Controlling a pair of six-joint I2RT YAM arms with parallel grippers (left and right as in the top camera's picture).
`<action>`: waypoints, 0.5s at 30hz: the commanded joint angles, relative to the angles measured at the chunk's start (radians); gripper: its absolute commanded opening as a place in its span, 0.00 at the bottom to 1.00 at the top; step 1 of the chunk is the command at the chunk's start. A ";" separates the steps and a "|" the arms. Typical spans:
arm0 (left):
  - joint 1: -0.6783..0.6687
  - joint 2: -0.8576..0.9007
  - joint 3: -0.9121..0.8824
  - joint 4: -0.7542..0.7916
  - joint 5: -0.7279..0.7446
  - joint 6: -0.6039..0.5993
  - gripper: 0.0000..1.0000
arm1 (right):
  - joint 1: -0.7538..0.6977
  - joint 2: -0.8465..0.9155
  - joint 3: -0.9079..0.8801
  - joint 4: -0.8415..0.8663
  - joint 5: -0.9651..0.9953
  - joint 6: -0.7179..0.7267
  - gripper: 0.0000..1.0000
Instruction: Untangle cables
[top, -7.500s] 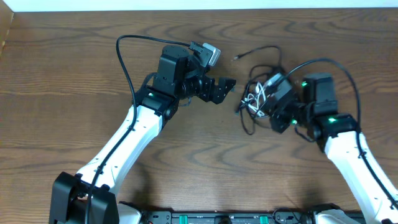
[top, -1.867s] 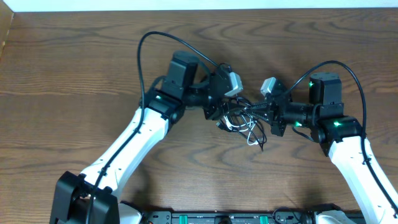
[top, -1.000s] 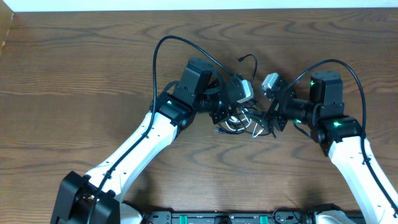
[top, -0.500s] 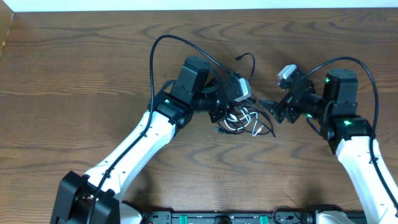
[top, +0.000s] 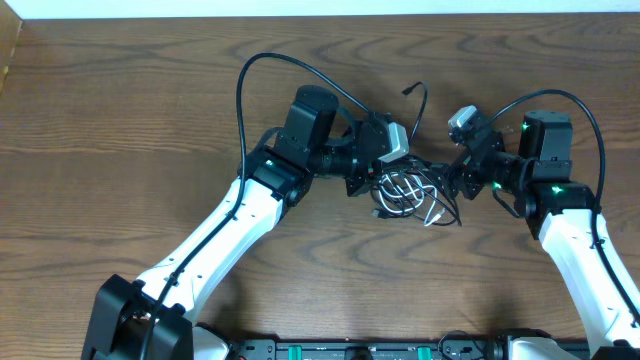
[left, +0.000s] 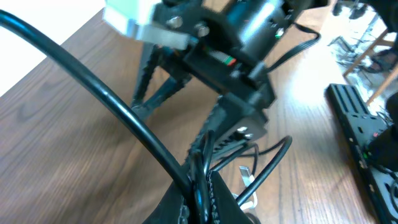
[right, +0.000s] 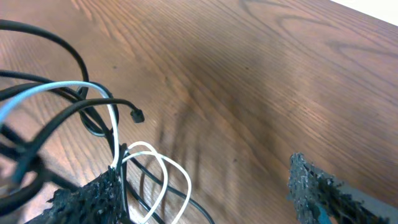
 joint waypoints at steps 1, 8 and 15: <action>0.006 0.002 0.000 0.008 -0.051 -0.044 0.08 | -0.003 0.000 0.006 -0.001 -0.051 -0.008 0.83; 0.006 0.002 0.000 0.008 -0.136 -0.052 0.08 | -0.003 0.000 0.006 0.001 -0.115 -0.008 0.84; 0.003 0.002 0.000 0.008 -0.119 -0.105 0.08 | -0.003 0.000 0.006 0.034 -0.144 -0.007 0.82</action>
